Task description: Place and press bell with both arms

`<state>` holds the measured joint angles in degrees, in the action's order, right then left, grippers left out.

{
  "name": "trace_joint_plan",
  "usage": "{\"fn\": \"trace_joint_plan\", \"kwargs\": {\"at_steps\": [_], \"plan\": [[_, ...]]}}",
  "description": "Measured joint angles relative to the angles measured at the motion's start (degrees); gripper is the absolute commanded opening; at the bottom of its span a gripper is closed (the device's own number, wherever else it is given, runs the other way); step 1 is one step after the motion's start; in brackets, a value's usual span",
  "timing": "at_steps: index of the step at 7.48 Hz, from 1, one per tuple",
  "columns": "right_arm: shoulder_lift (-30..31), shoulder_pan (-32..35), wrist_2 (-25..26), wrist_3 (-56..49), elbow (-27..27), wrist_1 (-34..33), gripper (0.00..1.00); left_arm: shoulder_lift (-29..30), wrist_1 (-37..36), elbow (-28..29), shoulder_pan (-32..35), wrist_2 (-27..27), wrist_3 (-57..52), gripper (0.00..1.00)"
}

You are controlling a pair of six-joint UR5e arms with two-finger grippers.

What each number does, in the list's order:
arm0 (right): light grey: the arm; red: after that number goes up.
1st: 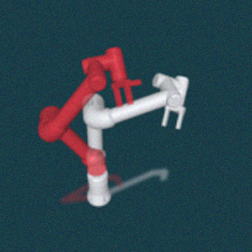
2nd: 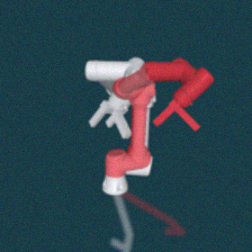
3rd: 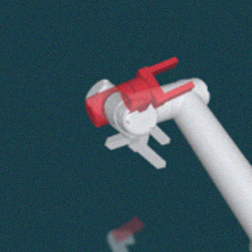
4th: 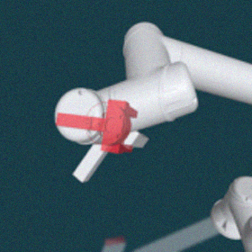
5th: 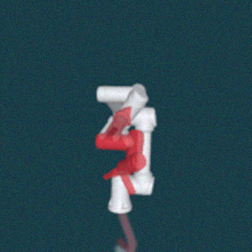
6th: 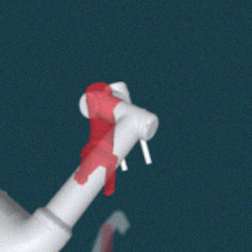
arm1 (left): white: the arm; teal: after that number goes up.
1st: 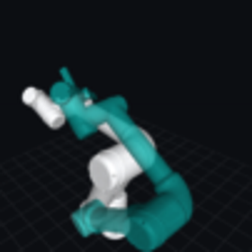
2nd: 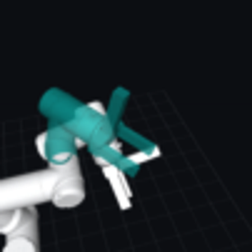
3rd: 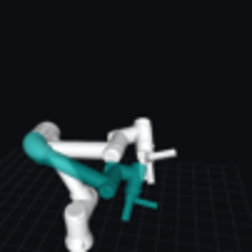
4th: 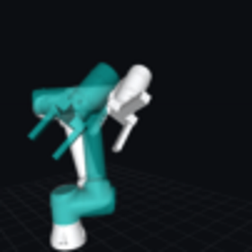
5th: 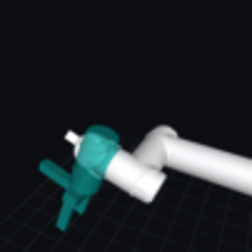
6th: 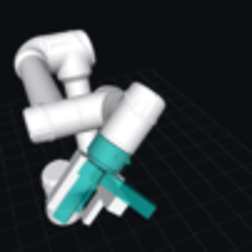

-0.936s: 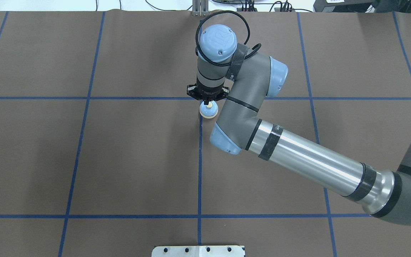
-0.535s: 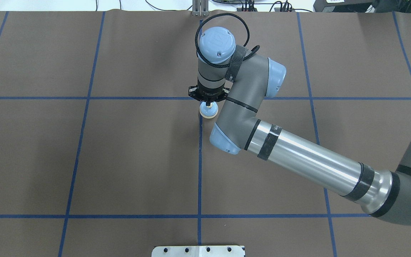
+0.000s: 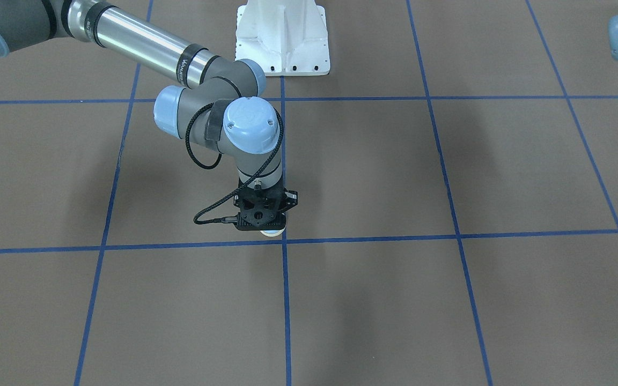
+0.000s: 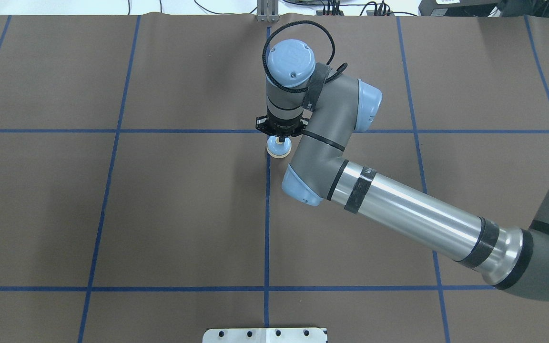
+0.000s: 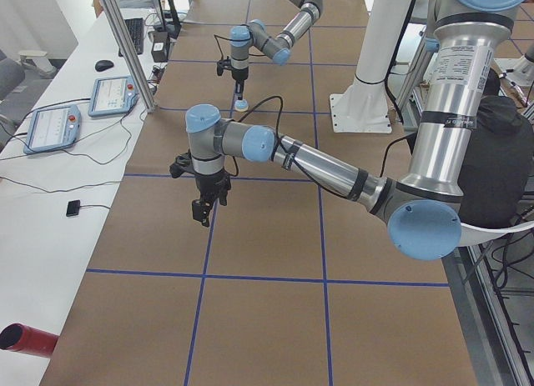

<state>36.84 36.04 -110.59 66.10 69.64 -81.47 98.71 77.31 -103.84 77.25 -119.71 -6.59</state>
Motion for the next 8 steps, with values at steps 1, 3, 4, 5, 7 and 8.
{"fn": "trace_joint_plan", "kwargs": {"at_steps": [1, 3, 4, 5, 7, 8], "plan": [[-0.01, 0.00, 0.06, 0.00, -0.20, 0.05, 0.00, -0.01, 0.02, 0.02, 0.00, 0.00, 0.00, 1.00], [-0.04, 0.07, 0.09, -0.05, -0.37, 0.07, 0.00, -0.01, 0.03, 0.03, 0.00, 0.00, 0.00, 1.00], [-0.06, 0.31, 0.07, -0.06, -0.29, 0.16, 0.18, -0.01, 0.03, 0.04, 0.08, 0.00, -0.02, 1.00], [-0.14, 1.00, -0.13, 0.03, 0.58, 0.22, 0.96, 0.01, 0.03, 0.04, 0.42, 0.00, -0.18, 1.00], [1.46, 3.39, -1.26, 0.13, 5.15, -0.61, 1.00, 0.09, -0.08, 0.04, 2.34, -0.06, -1.72, 1.00], [4.19, 5.00, -1.98, -0.53, 9.48, -2.19, 1.00, 0.13, -0.16, 0.06, 3.45, -0.07, -2.38, 1.00]]}}
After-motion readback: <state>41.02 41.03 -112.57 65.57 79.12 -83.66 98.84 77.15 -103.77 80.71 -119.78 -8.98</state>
